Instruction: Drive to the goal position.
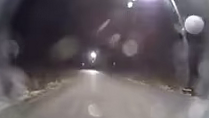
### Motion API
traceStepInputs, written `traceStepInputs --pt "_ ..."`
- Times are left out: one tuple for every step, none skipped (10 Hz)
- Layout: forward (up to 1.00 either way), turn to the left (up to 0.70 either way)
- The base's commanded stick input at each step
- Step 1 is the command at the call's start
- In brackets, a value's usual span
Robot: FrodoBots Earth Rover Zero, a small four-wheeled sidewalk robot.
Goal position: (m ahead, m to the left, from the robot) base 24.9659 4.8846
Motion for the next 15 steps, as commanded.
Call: traceStepInputs --pt "0.85 0.04" --pt "0.85 0.03" --pt "0.85 0.04" --pt "0.85 0.07" --pt "0.85 0.11" --pt "0.85 0.11" --pt "0.85 0.05" --pt "0.85 0.04" --pt "0.85 0.07" --pt "0.85 0.1" --pt "0.85 0.11" --pt "0.85 0.05" --pt "0.85 0.05" --pt "0.85 0.07" --pt "0.85 0.08"
